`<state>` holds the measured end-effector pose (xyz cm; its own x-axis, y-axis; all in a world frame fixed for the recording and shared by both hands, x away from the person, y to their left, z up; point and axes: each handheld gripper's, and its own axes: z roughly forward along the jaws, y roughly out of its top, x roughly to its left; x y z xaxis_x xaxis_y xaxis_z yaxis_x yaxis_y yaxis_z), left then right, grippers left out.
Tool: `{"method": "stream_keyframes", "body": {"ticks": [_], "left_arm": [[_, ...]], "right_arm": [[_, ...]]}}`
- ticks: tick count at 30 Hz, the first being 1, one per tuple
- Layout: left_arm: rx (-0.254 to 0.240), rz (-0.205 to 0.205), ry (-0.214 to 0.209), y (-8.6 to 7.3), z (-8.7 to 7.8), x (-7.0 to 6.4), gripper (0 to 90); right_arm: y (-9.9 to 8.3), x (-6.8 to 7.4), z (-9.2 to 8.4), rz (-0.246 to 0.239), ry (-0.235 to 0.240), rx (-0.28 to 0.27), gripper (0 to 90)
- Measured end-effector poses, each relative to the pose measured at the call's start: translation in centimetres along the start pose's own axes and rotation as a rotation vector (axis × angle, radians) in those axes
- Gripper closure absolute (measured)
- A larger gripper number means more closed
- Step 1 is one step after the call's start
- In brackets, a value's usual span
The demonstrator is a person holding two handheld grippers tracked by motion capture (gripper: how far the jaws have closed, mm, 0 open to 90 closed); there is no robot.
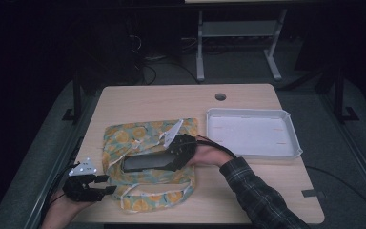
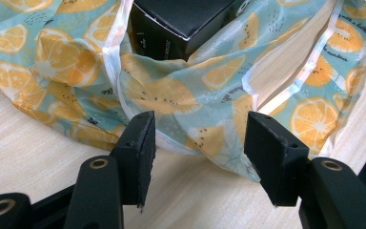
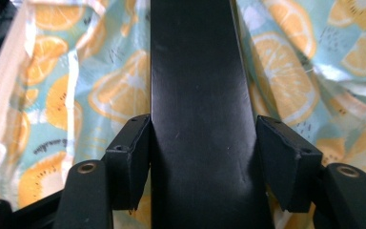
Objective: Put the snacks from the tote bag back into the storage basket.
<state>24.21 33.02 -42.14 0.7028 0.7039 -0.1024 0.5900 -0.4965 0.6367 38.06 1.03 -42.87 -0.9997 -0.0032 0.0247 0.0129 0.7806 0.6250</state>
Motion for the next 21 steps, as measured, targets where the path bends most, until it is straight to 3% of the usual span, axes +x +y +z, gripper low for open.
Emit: {"method": "stream_keyframes", "body": {"ticks": [10,21], "left_arm": [[0.005,0.004,-0.004,0.0,0.1,0.0,44.0],[0.008,0.013,-0.007,0.0,0.2,0.1,44.0]], "right_arm": [[-0.4,0.1,1.6,-0.017,-0.008,0.077,37.7],[-0.4,0.1,1.5,-0.034,-0.001,0.074,40.8]]}}
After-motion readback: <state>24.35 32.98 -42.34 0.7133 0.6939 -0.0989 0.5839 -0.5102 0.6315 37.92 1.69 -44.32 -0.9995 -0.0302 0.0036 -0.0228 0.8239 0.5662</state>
